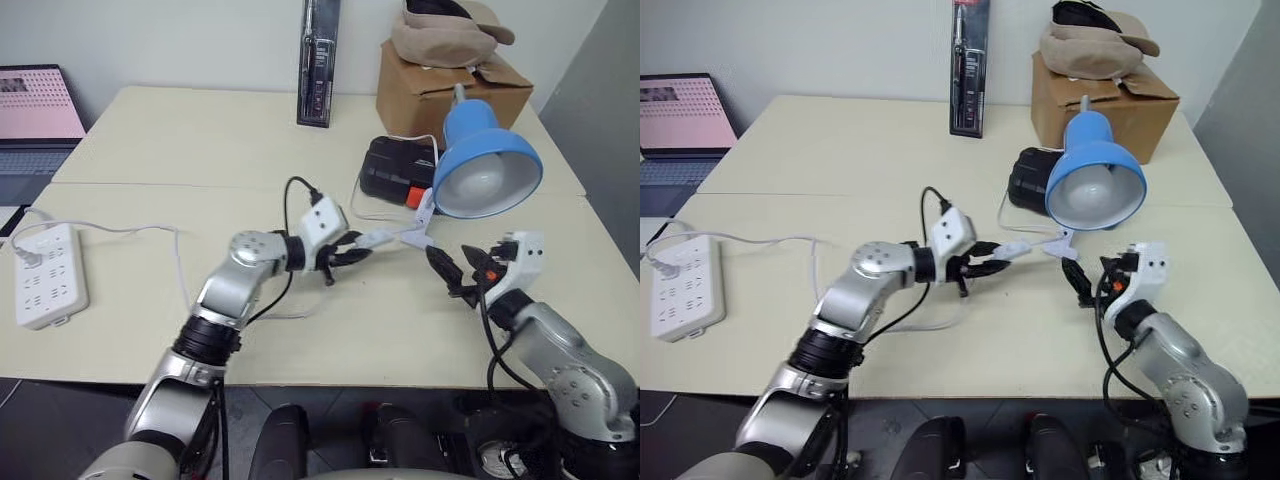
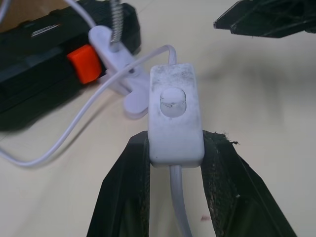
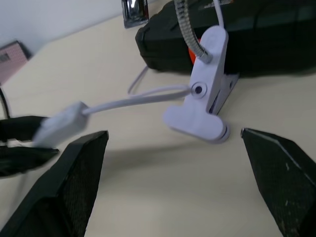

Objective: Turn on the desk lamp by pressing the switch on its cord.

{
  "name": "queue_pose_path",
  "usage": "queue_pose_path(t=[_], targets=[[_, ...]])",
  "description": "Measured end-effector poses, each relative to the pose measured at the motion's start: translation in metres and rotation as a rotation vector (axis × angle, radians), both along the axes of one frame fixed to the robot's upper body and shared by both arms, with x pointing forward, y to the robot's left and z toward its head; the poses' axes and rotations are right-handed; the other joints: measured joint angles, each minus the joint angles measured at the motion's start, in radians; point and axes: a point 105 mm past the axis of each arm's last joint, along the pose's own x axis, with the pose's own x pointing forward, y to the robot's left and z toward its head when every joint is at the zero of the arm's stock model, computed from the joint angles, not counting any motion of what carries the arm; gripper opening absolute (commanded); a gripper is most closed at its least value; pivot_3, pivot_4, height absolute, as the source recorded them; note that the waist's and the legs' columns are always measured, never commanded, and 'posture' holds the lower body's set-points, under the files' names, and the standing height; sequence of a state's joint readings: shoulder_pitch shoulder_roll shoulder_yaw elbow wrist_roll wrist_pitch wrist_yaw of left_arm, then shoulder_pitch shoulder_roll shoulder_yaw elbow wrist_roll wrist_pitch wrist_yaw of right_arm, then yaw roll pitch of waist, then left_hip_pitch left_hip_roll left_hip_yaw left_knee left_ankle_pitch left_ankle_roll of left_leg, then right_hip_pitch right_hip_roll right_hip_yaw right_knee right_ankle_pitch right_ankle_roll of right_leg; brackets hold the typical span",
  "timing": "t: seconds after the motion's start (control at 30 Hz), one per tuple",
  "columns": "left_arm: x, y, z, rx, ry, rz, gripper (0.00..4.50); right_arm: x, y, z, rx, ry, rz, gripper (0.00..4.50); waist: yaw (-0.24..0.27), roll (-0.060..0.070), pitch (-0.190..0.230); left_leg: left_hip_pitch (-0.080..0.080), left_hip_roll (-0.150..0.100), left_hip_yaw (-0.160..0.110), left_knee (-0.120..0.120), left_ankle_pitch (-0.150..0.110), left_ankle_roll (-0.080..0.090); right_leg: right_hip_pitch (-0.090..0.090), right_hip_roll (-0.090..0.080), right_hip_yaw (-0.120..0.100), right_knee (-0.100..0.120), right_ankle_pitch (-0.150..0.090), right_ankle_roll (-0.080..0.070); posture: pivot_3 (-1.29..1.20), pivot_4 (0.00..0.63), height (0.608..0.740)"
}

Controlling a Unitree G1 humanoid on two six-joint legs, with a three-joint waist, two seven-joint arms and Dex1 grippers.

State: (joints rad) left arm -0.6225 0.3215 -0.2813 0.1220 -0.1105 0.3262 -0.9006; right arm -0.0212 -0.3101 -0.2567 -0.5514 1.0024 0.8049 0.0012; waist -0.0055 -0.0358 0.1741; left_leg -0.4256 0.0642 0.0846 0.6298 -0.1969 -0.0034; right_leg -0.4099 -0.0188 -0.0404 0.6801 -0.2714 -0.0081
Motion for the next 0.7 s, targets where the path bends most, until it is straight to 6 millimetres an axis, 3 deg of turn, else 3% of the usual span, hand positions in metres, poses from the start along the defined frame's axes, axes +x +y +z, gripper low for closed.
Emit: queue_pose_path(t=[0.1, 0.37, 0.53, 0.7], targets=[[0.002, -0.009, -0.007, -0.019, 0.008, 0.007, 1.07, -0.015, 0.026, -0.006, 0.236, 0.128, 0.073, 4.50, -0.002, 0.000, 0.000, 0.000, 0.000, 0.000, 0.000, 0.000, 0.000, 0.000, 0.000, 0.000, 0.000, 0.000, 0.000, 0.00, 0.150, 0.740], [0.002, -0.018, -0.007, -0.017, -0.025, 0.013, 1.07, -0.014, 0.052, -0.004, 0.579, 0.270, -0.006, 4.50, 0.000, 0.000, 0.000, 0.000, -0.001, 0.000, 0.001, 0.000, 0.000, 0.001, -0.001, 0.000, -0.001, 0.001, 0.001, 0.00, 0.150, 0.740], [0.000, -0.018, -0.010, -0.013, 0.024, 0.029, 1.07, -0.004, 0.071, -0.003, 0.642, 0.295, 0.003, 4.50, -0.001, 0.000, 0.000, 0.000, -0.001, 0.000, 0.000, 0.000, 0.000, 0.001, -0.001, 0.000, -0.001, 0.001, 0.001, 0.00, 0.150, 0.740], [-0.002, -0.015, -0.009, 0.002, 0.078, 0.044, 1.07, 0.007, 0.076, -0.013, 0.649, 0.319, -0.025, 4.50, -0.001, 0.000, 0.000, 0.000, -0.001, 0.000, 0.000, 0.000, 0.000, 0.001, -0.001, 0.000, -0.001, 0.001, 0.001, 0.00, 0.150, 0.740]])
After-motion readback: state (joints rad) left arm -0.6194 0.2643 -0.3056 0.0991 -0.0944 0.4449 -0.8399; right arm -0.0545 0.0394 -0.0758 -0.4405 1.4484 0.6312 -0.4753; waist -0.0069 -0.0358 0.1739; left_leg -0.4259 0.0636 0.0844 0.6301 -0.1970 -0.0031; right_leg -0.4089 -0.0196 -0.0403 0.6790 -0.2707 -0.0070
